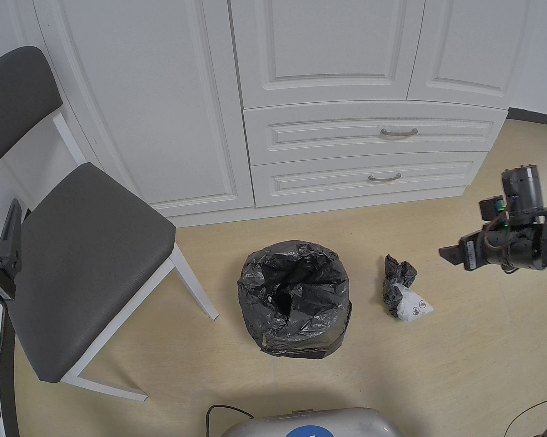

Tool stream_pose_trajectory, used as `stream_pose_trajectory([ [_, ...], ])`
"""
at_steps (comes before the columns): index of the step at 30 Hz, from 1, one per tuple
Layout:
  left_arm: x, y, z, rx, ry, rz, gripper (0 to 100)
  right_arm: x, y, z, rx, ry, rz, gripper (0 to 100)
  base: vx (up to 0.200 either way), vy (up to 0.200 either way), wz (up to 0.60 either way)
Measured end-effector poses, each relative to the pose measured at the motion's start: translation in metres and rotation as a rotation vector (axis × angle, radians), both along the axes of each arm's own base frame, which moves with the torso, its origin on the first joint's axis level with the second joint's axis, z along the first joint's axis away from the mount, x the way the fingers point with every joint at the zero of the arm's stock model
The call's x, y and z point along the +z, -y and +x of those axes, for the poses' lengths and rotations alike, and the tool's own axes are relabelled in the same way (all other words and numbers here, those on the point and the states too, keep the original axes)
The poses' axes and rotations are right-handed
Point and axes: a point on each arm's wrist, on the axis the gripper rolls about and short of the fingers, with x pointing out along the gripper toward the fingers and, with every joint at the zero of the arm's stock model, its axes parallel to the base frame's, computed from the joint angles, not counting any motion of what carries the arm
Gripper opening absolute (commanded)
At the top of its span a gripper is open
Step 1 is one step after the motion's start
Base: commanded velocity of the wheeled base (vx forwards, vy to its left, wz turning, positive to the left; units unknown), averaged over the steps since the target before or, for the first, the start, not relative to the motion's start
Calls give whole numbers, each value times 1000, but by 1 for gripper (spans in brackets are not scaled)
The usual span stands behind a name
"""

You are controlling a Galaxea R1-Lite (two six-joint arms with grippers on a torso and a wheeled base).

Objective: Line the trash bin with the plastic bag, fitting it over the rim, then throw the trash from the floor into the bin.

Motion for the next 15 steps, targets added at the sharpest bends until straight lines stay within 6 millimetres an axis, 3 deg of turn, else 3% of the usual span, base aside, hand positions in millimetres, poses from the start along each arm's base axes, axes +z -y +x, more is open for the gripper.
stream_pose_trajectory([
  [7,3,-3,-1,18,10,-1,100,-43,4,87,10,-126,101,100,0,0,0],
  [15,3,-4,-1,32,9,3,100,-118,20,175,3,-270,134,100,0,0,0],
])
